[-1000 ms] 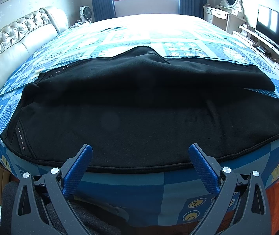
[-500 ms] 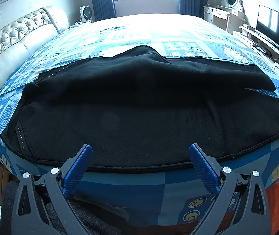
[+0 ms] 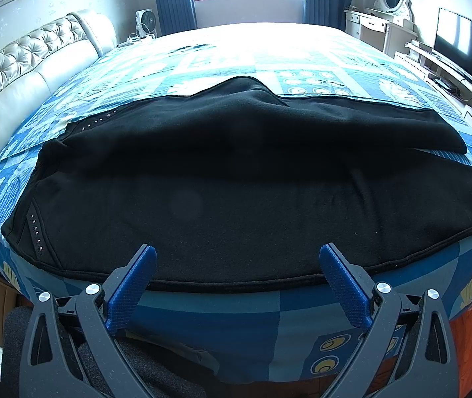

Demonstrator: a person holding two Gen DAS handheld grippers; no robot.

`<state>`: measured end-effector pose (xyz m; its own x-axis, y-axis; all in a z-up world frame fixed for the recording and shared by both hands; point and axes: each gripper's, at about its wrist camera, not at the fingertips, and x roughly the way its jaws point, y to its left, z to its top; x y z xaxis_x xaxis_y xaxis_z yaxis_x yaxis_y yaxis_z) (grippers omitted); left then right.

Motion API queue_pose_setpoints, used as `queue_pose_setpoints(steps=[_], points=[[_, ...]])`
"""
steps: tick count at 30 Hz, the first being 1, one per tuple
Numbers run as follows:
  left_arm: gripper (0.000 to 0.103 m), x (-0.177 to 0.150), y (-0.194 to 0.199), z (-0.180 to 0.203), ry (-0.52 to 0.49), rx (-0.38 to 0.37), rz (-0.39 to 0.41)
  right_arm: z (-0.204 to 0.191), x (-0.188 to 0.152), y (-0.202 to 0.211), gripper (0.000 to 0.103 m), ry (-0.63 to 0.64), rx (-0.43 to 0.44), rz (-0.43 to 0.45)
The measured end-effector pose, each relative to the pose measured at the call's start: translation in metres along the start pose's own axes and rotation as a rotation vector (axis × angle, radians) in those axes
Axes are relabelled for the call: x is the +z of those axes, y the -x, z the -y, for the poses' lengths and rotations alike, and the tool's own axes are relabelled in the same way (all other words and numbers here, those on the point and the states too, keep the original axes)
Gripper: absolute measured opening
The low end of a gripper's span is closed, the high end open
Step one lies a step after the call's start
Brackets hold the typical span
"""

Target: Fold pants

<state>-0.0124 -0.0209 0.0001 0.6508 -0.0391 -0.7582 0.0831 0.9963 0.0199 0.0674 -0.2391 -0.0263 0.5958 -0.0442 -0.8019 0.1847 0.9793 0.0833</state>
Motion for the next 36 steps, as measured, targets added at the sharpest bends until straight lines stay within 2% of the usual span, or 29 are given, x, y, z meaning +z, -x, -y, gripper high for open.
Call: queue_pose_setpoints(steps=[5, 8, 12, 15, 18, 20, 23, 27, 29, 32, 36], points=[[0.101, 0.0, 0.003, 0.004, -0.018, 0.004, 0.018, -0.004, -0.001, -0.001, 0.098, 0.0, 0.018, -0.006], [0.101, 0.0, 0.005, 0.005, -0.052, -0.006, 0.033, -0.002, 0.004, 0.0, 0.098, -0.002, 0.064, -0.027], [0.101, 0.017, 0.006, -0.011, -0.064, -0.082, 0.031, 0.005, 0.026, 0.008, 0.098, -0.01, 0.237, -0.013], [0.101, 0.041, -0.005, -0.041, -0.062, -0.148, 0.025, 0.012, 0.053, 0.008, 0.098, 0.015, 0.36, 0.015], [0.101, 0.072, -0.035, -0.078, -0.065, -0.207, -0.014, 0.019, 0.082, -0.003, 0.098, 0.043, 0.395, 0.032], [0.101, 0.092, -0.061, -0.102, -0.058, -0.272, -0.058, 0.023, 0.104, -0.015, 0.098, 0.064, 0.411, 0.032], [0.101, 0.125, -0.11, -0.137, 0.008, -0.345, -0.116, 0.029, 0.135, -0.04, 0.098, 0.073, 0.431, 0.011], [0.101, 0.155, -0.174, -0.162, 0.066, -0.35, -0.16, 0.034, 0.168, -0.079, 0.098, 0.083, 0.387, -0.03], [0.101, 0.166, -0.205, -0.171, 0.072, -0.378, -0.201, 0.036, 0.178, -0.091, 0.098, 0.094, 0.37, -0.041], [0.101, 0.181, -0.245, -0.179, 0.077, -0.373, -0.221, 0.04, 0.195, -0.116, 0.098, 0.101, 0.381, -0.069], [0.101, 0.194, -0.277, -0.174, 0.036, -0.418, -0.247, 0.039, 0.214, -0.146, 0.098, 0.155, 0.418, -0.099]])
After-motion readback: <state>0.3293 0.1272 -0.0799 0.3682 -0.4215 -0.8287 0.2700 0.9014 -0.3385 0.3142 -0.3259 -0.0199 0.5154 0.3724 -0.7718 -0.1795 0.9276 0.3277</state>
